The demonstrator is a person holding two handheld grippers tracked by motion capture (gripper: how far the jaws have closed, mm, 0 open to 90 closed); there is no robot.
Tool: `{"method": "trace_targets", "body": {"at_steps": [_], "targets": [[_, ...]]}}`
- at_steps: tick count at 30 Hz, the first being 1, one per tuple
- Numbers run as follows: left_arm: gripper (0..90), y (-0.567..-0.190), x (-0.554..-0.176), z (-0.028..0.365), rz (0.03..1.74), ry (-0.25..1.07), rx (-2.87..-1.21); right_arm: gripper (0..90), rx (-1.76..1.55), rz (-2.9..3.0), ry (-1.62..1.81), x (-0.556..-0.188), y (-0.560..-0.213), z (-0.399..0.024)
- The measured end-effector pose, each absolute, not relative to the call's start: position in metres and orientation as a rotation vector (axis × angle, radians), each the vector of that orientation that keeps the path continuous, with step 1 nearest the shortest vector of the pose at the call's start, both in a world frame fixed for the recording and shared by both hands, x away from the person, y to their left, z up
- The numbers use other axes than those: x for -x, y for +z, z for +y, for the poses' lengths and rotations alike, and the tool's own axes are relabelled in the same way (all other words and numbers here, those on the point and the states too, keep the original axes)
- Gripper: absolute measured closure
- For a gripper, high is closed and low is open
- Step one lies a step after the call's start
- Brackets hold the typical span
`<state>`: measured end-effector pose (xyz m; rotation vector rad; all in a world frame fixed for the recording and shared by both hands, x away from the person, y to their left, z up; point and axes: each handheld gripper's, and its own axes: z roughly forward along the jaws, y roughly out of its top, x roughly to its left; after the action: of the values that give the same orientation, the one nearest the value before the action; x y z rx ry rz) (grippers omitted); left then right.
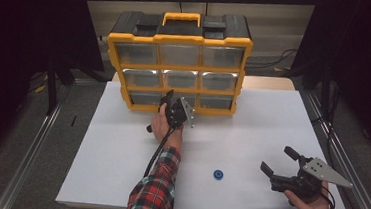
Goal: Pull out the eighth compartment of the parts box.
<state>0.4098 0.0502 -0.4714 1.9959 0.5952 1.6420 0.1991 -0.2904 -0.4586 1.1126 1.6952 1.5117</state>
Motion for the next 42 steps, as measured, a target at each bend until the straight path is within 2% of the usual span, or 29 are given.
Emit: {"method": "trace_targets", "body": {"at_steps": [6, 8, 17, 42], "targets": [[53.1, -0.471, -0.409, 0.049, 0.612, 1.651, -1.970, 1.0, -1.112, 1.699, 1.516, -0.200, -0.459, -0.290], [57.0, -0.471, -0.408, 0.049, 0.619, 1.654, -1.967, 1.1, -1.118, 1.694, 1.518, -0.200, -0.459, -0.290], [64.1, -0.472, -0.404, 0.045, 0.571, 1.681, -2.003, 1.1, -1.112, 1.701, 1.515, -0.200, -0.459, -0.291], [68.7, -0.475, -0.395, 0.050, 0.464, 1.721, -2.035, 1.1, -1.105, 1.705, 1.508, -0.200, -0.459, -0.290]]}}
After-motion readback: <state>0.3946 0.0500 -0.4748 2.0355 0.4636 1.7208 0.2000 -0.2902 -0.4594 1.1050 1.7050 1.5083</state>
